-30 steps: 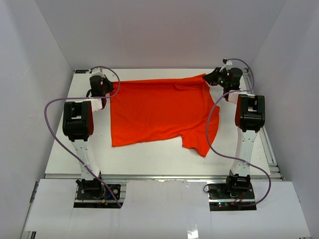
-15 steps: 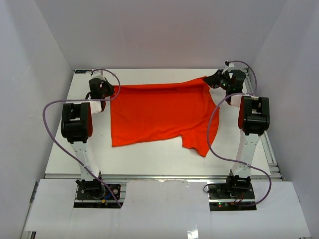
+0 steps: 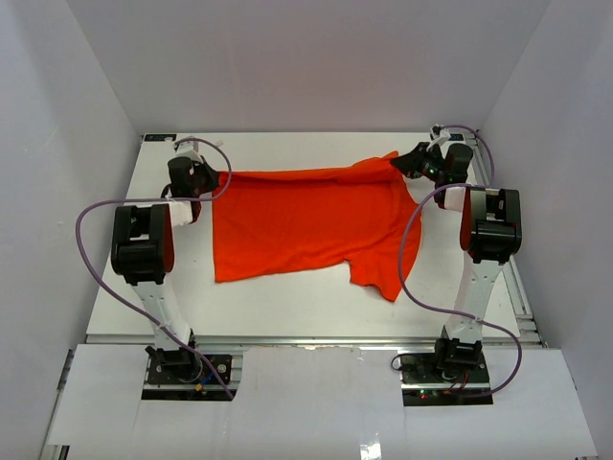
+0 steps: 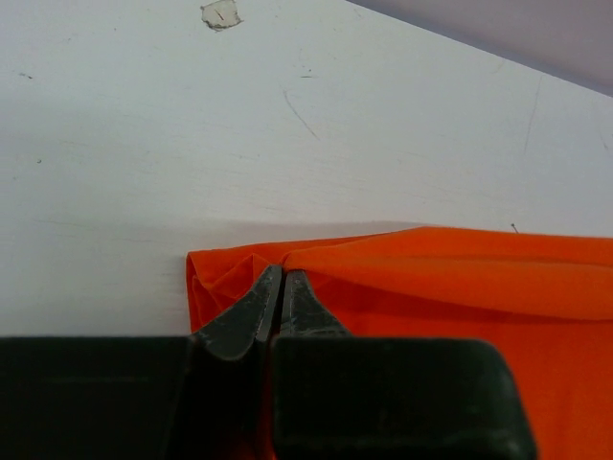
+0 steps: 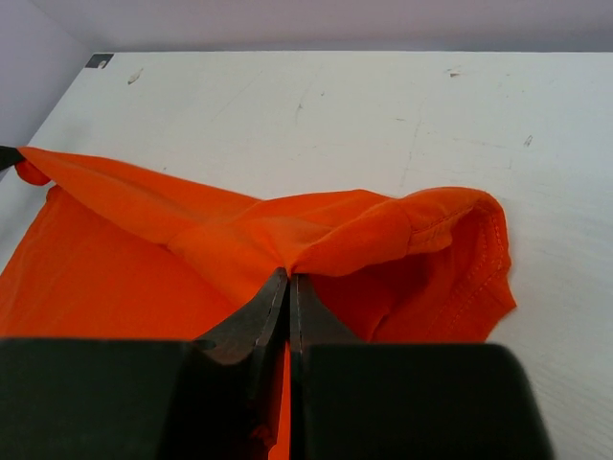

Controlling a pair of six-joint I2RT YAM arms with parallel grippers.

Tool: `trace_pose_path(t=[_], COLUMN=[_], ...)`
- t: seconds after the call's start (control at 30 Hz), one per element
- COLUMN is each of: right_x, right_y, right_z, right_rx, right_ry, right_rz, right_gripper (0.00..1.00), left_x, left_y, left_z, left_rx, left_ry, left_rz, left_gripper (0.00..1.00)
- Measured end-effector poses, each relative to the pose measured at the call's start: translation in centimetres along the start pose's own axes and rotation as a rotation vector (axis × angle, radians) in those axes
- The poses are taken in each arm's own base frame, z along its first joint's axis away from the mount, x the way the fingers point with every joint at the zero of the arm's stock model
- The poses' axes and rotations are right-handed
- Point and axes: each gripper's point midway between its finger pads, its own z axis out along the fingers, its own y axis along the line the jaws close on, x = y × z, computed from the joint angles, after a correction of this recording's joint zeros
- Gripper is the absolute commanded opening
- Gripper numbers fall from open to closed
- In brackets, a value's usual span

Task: Fold and stack the t-shirts
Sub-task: Fold the tshirt

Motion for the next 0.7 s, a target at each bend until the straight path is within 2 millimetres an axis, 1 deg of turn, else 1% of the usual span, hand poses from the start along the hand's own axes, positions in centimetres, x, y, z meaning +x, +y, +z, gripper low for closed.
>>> trace_pose_path(t=[0.27, 0.4, 0.57, 0.7], right_x=[-0.1, 0.0, 1.1, 1.6], right_y=[-0.3, -0.4, -0.5, -0.4], right_z=[-0.2, -0.2, -0.7, -0.9], right_rx=[0.007, 0.008, 0.018, 0.021], right_ry=[0.000, 0.001, 0.018, 0.028], right_rz=[-0.006, -0.006, 0.012, 0.022], right_gripper=[0.06, 0.06, 0.06, 0.06], left_x=[-0.1, 0.9, 2.4, 2.8], left_y=[-0.5, -0.3, 0.1, 0.3], left_z=[-1.1, -1.4, -1.8, -1.9], left_rx=[0.026, 0.031, 0.024, 0.021], left_ry=[0.002, 0.029, 0.068, 0.082], left_rz=[0.056, 0.072, 0.081, 0.087], left_gripper=[0.08, 0.08, 0.08, 0.08])
